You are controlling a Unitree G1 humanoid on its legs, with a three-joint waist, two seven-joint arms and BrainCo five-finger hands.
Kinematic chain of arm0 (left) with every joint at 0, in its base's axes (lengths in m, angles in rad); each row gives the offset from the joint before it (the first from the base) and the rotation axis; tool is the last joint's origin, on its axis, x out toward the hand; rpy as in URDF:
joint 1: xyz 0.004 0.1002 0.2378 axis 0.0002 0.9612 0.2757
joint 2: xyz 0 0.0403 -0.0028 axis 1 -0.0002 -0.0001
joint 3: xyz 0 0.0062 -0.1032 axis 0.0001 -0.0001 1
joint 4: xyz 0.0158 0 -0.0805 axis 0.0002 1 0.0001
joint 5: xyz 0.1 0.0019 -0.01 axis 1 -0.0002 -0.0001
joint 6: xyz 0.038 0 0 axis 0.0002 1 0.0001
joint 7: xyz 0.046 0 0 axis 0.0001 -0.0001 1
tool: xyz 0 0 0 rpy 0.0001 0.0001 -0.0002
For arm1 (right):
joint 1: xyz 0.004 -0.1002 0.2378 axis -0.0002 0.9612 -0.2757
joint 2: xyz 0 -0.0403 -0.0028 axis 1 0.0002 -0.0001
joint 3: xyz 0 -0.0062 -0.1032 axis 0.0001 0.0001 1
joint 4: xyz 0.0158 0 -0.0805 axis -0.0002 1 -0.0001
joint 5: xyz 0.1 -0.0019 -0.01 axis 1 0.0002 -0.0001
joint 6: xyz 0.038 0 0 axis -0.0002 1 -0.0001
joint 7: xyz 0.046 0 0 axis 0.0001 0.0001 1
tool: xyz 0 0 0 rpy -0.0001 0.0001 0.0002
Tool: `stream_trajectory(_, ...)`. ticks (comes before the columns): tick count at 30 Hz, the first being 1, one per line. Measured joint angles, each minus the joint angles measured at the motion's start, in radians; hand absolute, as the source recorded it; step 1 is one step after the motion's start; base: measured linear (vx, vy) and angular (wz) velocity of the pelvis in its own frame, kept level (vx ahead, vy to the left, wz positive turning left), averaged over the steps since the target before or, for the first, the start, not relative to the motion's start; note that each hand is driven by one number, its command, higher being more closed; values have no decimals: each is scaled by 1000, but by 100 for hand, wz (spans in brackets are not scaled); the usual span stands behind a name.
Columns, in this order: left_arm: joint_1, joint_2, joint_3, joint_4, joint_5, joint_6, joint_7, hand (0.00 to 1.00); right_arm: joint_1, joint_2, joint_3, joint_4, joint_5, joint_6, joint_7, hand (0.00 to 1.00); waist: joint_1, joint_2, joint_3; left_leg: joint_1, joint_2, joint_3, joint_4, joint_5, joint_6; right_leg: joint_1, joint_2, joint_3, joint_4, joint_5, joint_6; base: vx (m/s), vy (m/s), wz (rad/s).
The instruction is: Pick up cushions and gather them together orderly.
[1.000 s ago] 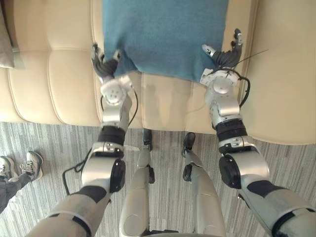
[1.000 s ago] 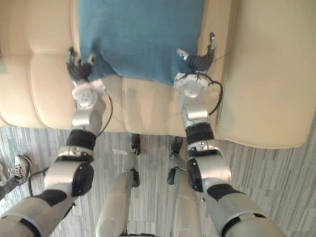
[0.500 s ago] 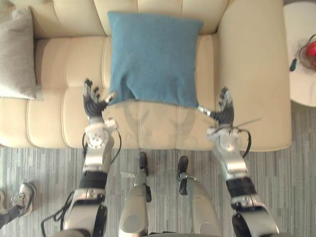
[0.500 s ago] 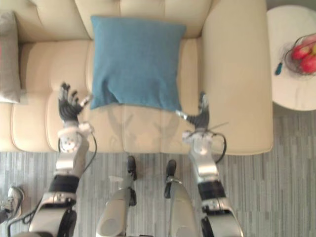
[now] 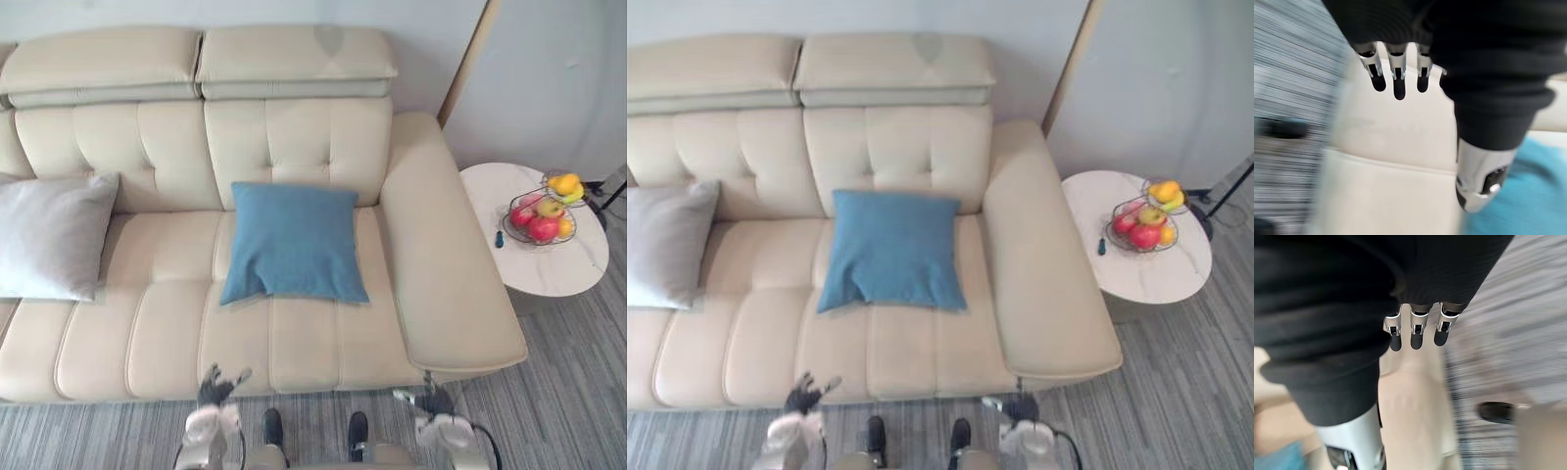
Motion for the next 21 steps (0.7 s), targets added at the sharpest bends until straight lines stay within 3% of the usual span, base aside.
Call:
stream_trajectory(6, 32, -10, 46, 56, 70, 8, -11, 0, 10, -1, -100, 95, 19, 16, 4, 0, -6, 3, -43, 52, -15, 11, -30, -10, -3, 55, -5, 15, -59, 20, 14, 26, 30, -4)
stream_trajectory(7, 39, 10, 46, 98, 113, 21, -11, 0, -71, -41, -147, 191, -11, 33, 9, 0, -43, 14, -28, 93, -34, 5, -29, -37, 4, 129, -9, 22, -125, 35, 14, 0, 0, 0)
stream_trajectory(21, 36, 14, 10, 93, 130, 20, 0, 0, -76, -39, -135, 190, -6, 34, 4, 0, -41, 12, -6, 130, -30, 43, -29, -44, 1, 139, -3, 62, -109, 35, 14, -10, -1, -8)
